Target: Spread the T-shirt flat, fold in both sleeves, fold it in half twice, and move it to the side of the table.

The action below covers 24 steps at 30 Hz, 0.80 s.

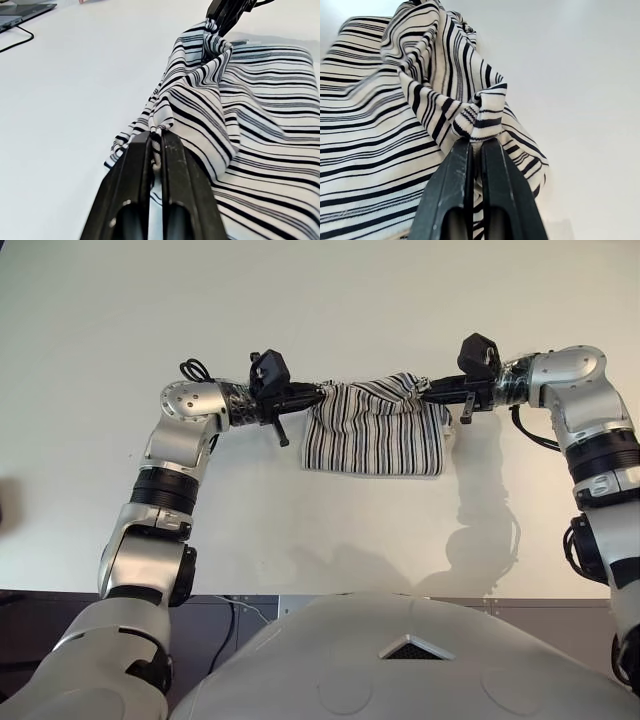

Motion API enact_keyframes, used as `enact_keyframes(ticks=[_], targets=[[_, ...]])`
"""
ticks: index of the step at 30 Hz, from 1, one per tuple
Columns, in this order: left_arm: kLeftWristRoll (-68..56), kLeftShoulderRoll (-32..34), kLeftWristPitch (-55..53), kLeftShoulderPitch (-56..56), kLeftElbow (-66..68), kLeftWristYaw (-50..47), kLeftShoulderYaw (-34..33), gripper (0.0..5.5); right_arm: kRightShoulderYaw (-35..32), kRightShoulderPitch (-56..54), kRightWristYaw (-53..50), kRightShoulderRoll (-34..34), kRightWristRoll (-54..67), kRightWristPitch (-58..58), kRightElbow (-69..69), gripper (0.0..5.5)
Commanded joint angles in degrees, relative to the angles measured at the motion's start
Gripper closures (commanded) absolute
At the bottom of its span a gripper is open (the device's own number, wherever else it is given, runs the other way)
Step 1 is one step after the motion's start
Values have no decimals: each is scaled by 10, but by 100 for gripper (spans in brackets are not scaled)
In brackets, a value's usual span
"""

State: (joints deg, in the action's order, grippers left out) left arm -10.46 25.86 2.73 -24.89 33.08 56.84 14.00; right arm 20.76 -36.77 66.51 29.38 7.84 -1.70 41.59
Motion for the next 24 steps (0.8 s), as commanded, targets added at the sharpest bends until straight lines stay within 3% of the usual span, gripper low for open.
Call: enact_keyframes(ticks=[1,6,11,16,21,24], targets=[[29,-30,38,-33,59,-53,-19,486,-14,-18,-36,-18,-36,33,40,504],[40,-54,79,-45,89,-130,-57,423,-32,-3,-67,-19,-61,47,48,413],[72,-56,104,-22,88,-187,-65,423,-85,-4,-155,-21,-61,48,27,413],[103,-51,116,36,14,-228,-57,423,-78,9,-237,-19,-121,132,-29,413],[139,-42,120,85,-136,-243,-42,423,-67,92,-130,-48,-15,101,-229,413],[161,-33,117,105,-206,-259,-45,423,-46,130,-68,-46,14,95,-271,413]])
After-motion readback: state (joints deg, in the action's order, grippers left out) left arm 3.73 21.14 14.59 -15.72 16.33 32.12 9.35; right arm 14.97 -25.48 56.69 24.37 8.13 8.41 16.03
